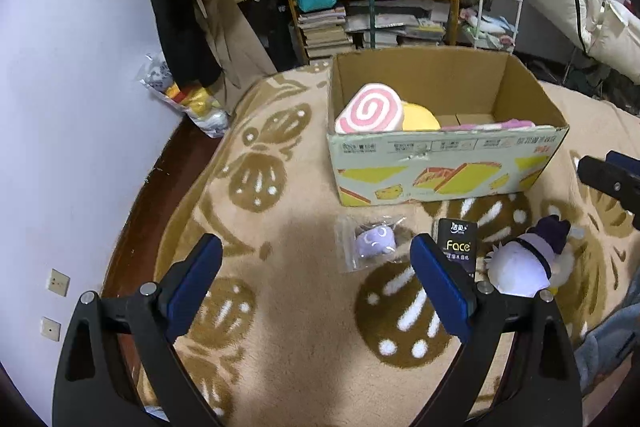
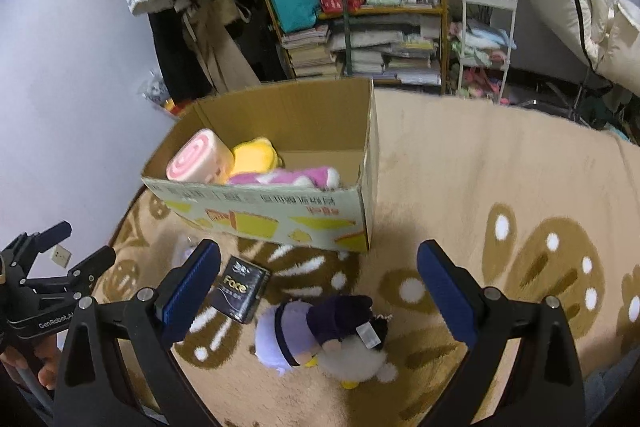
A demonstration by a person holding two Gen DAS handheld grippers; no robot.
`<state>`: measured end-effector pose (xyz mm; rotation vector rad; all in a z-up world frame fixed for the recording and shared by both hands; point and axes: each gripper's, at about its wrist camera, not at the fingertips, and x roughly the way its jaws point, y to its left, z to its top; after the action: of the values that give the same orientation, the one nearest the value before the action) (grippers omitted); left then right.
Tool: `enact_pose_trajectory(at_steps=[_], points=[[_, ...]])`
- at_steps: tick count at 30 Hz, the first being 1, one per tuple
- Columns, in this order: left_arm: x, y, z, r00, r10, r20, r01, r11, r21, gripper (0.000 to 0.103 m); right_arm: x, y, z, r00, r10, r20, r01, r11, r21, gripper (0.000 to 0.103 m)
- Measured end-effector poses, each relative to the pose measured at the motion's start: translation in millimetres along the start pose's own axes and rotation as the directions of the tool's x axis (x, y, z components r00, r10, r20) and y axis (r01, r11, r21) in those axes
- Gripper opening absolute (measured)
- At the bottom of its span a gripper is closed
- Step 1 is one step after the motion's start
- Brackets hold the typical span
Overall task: Organize soft objects
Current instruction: 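Move both grippers back toward the doll and keychain card on the rug, then close the right gripper on the purple-white doll while the left gripper grasps the bagged purple toy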
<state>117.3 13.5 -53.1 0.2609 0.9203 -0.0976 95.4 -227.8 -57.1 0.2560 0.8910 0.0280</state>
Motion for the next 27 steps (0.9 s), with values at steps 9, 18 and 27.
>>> enact_pose_trajectory(at_steps=[9, 18, 27], points=[[35.7, -5.9, 0.4, 0.997, -0.035, -0.067, 0.033, 0.999, -0.02, 0.094, 43.0, -3.5, -15.6, 0.984, -0.053, -0.17, 0.053, 0.999, -0.005, 0.103], [67.2, -9.4, 6.0, 0.989, -0.084, -0.121, 0.08, 0.996, -0.039, 0.094, 79.7, -13.6, -31.2, 0.945, -0.03, -0.325, 0.051, 0.997, 0.058, 0.082], [101.4, -12.2, -1.9, 0.973, -0.119, -0.196, 0.107, 0.992, -0.07, 0.094, 83.3, -10.7, -26.7, 0.949, -0.006, -0.316, 0.02, 0.999, 0.042, 0.042]])
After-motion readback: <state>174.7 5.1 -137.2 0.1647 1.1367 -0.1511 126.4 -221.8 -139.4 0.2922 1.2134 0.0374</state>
